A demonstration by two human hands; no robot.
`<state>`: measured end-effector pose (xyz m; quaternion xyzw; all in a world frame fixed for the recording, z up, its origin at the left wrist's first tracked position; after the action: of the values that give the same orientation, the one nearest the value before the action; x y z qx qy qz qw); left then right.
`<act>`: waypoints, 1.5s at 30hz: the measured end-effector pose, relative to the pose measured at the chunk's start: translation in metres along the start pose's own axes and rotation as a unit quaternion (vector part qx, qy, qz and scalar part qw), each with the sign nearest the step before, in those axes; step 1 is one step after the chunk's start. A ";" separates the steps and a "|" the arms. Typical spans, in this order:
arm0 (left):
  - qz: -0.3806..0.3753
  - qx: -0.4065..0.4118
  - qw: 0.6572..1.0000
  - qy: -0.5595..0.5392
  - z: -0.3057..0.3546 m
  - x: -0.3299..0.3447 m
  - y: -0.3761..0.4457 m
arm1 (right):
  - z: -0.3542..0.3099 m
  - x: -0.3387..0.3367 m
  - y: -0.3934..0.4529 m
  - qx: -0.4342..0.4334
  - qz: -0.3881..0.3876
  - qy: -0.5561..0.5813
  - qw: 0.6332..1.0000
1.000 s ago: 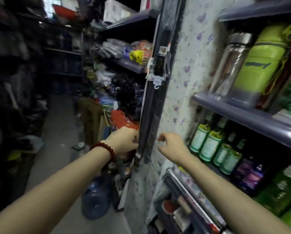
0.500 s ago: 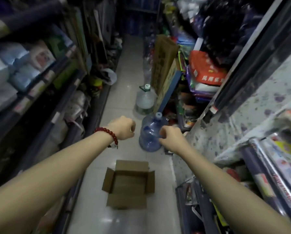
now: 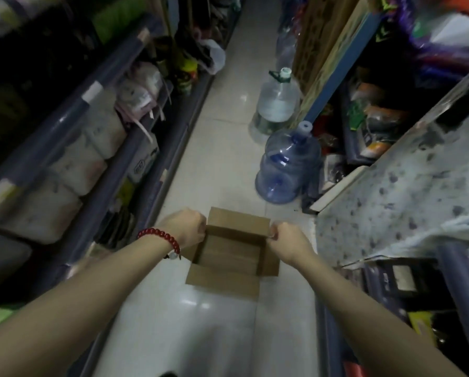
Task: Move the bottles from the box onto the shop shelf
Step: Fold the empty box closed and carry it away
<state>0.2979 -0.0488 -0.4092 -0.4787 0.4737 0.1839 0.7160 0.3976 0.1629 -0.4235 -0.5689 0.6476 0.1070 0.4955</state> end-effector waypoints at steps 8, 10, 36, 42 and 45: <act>0.048 -0.047 0.998 -0.002 -0.038 0.148 0.097 | 0.076 0.149 0.076 -0.042 0.032 0.005 0.999; 0.087 -0.039 0.995 -0.001 -0.046 0.179 0.127 | 0.092 0.184 0.101 -0.059 0.038 0.007 0.997; 0.099 0.021 0.972 -0.211 -0.015 0.356 0.274 | 0.185 0.289 0.235 -0.108 0.163 0.022 0.980; 0.047 -0.008 0.987 -0.152 -0.016 0.359 0.293 | 0.201 0.268 0.229 -0.119 0.219 0.102 0.963; 0.054 -0.015 0.986 -0.156 -0.012 0.358 0.297 | 0.220 0.240 0.223 -0.094 0.341 0.126 0.927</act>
<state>0.2521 0.0139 -0.8684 -0.4282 0.3787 0.3016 0.7630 0.3574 0.2399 -0.8086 -0.3667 0.8466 0.2570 0.2877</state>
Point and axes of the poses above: each hand's wrist, its own y-axis towards the middle knuckle, its own x-axis out of the palm, z = x × y, the point moved 2 cm from there along y, towards the middle knuckle, and after that the axes turned 8 degrees about y, right-handed, at the moved point
